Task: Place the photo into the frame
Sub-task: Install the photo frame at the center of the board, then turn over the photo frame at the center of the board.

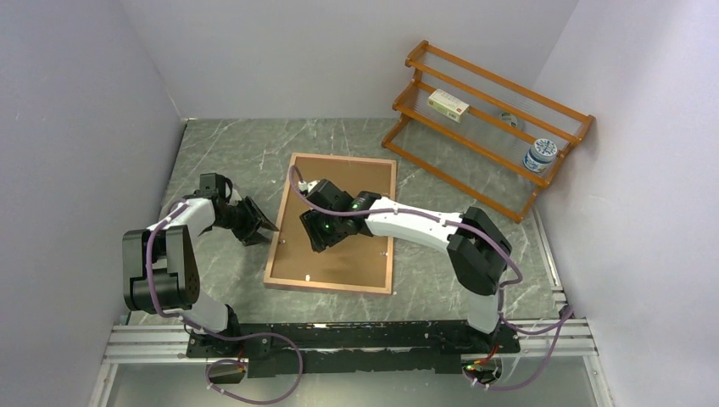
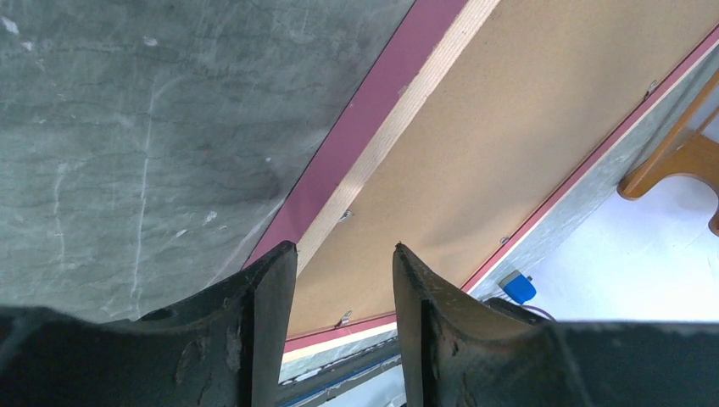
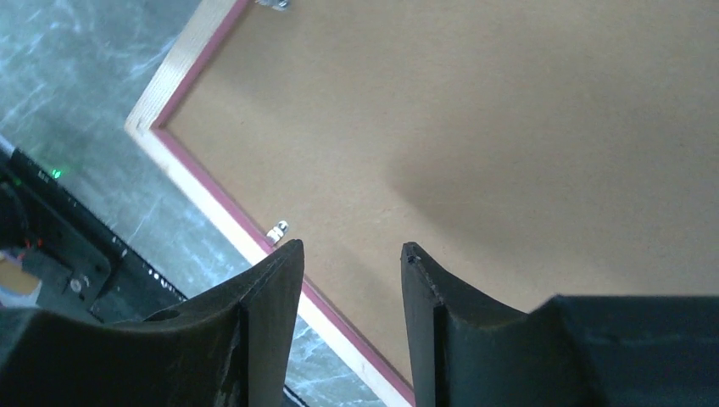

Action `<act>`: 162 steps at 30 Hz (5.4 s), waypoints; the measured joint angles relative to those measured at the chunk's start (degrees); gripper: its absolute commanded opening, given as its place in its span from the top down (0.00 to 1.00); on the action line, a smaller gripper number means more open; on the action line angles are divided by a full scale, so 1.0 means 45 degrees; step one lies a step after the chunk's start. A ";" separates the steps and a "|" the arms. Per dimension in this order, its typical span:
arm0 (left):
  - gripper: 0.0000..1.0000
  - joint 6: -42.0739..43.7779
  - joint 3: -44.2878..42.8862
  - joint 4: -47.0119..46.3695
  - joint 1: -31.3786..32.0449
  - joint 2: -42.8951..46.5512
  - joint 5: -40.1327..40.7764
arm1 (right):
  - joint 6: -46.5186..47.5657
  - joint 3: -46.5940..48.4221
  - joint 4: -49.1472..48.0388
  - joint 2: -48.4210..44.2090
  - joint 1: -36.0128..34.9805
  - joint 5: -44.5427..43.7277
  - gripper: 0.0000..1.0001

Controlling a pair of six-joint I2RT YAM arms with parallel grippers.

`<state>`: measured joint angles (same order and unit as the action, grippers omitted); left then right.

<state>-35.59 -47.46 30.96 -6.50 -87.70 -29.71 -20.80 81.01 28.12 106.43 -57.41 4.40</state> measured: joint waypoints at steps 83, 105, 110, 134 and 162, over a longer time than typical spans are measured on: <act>0.29 -0.1928 0.4099 -0.2667 0.0874 0.2361 -0.1632 | -0.3599 1.0360 0.4983 0.7815 -0.0330 -0.3215 1.00; 0.54 -0.3065 0.4590 -0.6071 0.1341 0.2759 -0.5654 | -0.4677 0.9724 0.5032 0.5484 0.0379 -0.0277 1.00; 0.78 -0.3162 0.4444 -0.6042 0.1345 0.2866 -0.5649 | -0.4872 0.9481 0.4741 0.5367 0.0398 -0.0160 0.91; 0.97 0.2147 -0.6071 0.5955 0.1423 0.2817 -0.1122 | -0.5668 0.5343 0.3837 -0.2545 0.2652 -0.2599 0.30; 0.98 0.6669 -1.4173 1.0404 0.1379 0.1739 0.5668 | -0.4119 0.0194 0.4352 -0.6018 0.4930 -0.0015 0.30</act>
<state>-5.58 -111.24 77.78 -0.30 -79.88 -4.21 -39.33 81.89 47.70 79.35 -35.22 4.34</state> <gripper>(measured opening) 0.287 0.699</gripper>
